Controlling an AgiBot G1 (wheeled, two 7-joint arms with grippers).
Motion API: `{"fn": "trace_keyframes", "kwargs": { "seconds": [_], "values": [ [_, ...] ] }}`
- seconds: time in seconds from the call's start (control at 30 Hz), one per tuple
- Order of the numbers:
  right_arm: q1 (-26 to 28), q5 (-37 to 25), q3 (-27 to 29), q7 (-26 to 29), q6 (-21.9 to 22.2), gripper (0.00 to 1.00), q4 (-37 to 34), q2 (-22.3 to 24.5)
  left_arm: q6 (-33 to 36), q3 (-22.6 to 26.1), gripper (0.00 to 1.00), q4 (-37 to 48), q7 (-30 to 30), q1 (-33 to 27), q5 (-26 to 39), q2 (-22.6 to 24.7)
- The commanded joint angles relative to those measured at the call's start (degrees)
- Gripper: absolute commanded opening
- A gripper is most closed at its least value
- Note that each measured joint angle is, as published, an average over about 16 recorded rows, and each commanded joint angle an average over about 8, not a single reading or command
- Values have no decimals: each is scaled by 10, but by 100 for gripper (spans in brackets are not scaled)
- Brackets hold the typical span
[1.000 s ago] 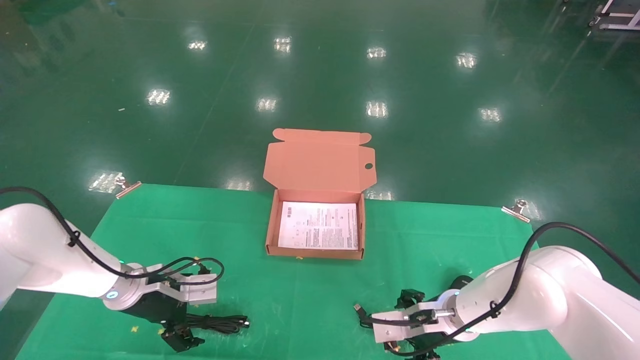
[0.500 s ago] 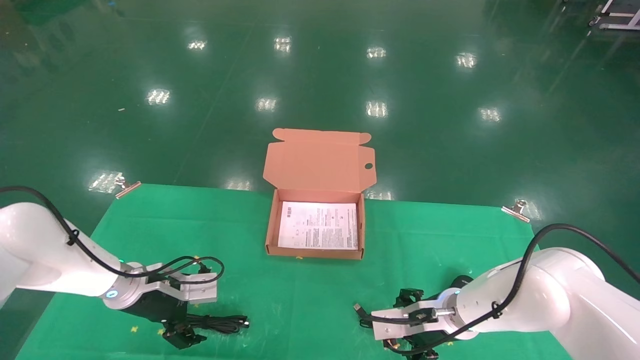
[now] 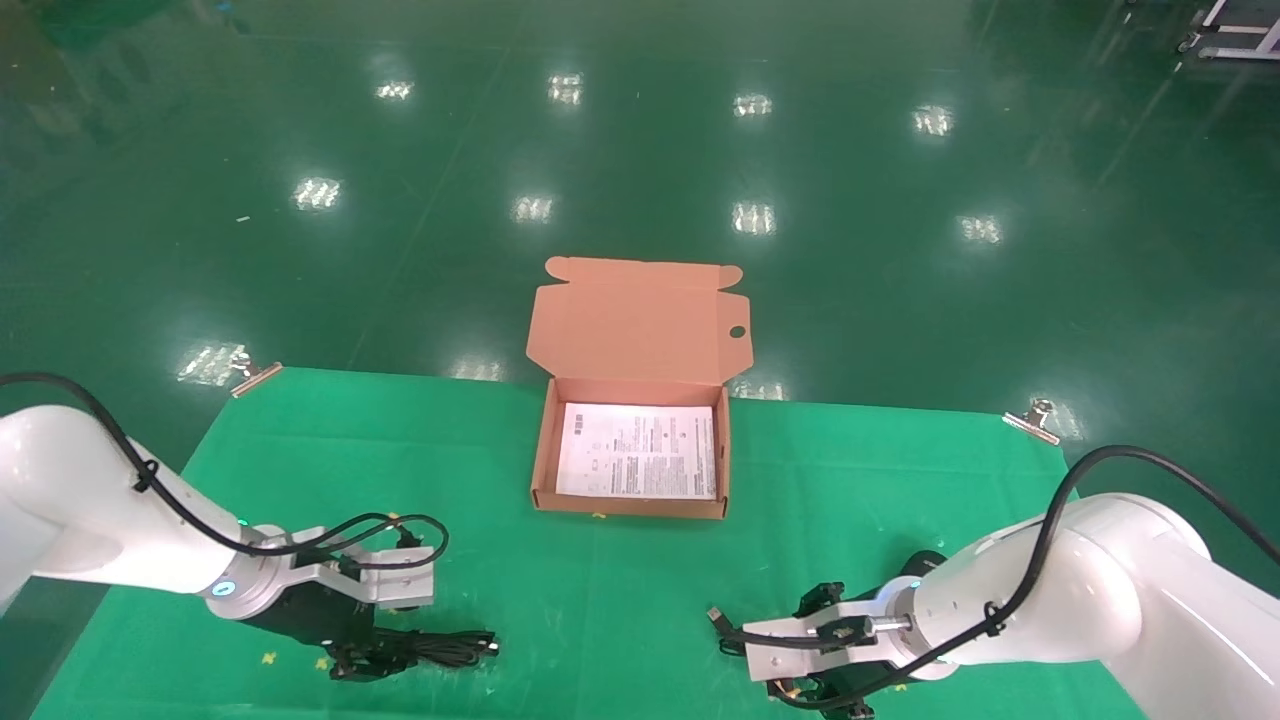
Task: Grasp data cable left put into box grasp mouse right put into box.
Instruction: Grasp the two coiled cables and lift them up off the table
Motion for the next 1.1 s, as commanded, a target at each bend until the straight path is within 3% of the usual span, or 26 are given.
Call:
{"fn": "trace_keyframes", "kwargs": {
  "seconds": [0.03, 0.77, 1.1],
  "values": [
    [0, 0, 0, 0, 0, 0, 0, 0, 0, 0, 0, -1, 0, 0, 0, 0],
    [5, 3, 4, 4, 0, 0, 3, 5, 0, 1, 0, -7, 3, -2, 2, -3],
    [65, 12, 70, 79, 5, 0, 107, 102, -35, 2, 0, -128, 4, -25, 26, -69]
  ]
}}
